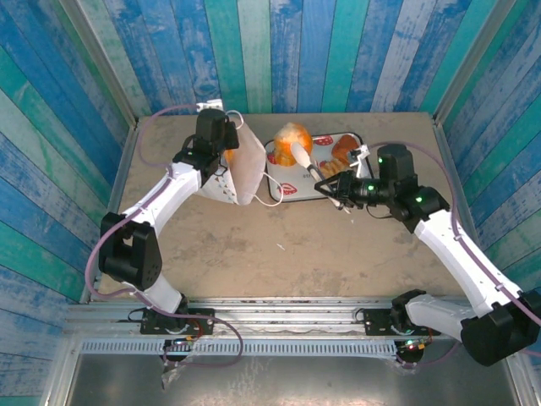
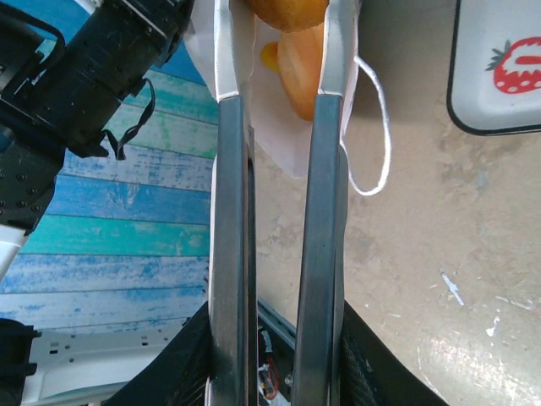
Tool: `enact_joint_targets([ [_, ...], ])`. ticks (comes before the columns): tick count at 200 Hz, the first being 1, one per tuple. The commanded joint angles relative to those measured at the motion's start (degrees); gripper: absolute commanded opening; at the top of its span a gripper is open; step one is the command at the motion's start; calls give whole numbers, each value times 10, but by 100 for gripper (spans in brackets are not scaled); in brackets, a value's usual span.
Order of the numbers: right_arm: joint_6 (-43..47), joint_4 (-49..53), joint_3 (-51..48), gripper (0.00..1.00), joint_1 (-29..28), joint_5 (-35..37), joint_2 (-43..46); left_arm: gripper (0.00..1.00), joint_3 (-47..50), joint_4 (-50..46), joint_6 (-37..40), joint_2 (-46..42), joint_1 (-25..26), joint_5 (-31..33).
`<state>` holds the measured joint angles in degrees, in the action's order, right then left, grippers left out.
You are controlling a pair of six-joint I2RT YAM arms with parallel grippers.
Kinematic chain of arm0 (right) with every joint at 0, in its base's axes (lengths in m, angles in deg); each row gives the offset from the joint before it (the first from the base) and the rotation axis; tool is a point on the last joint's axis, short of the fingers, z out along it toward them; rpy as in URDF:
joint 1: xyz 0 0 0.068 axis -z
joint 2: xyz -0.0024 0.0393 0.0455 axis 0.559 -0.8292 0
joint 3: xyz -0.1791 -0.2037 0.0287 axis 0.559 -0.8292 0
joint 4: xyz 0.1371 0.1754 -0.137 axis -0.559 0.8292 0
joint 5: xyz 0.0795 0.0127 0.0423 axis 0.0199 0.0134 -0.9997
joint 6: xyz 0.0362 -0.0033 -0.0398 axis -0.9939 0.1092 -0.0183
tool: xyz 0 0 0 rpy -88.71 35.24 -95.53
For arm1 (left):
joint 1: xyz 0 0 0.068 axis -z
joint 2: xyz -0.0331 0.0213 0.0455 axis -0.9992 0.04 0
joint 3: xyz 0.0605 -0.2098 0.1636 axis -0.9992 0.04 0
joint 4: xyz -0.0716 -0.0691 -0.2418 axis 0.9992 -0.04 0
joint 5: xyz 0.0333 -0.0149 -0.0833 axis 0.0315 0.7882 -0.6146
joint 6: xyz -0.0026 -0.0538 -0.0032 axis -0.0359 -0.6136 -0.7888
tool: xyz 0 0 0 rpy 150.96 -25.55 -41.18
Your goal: Take the fake bread out of the paper bag
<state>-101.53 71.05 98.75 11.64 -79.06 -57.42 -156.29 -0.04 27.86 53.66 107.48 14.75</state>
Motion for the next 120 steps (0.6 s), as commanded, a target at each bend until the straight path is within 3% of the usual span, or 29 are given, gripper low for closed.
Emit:
enact_joint_targets([
  [1,6,-16,-3,23,4,-16,17,0,-1,-12,2,1,0,13],
  [120,-6,-88,-98,25,10,-33,-40,0,28,-5,1,-69,0,-31],
])
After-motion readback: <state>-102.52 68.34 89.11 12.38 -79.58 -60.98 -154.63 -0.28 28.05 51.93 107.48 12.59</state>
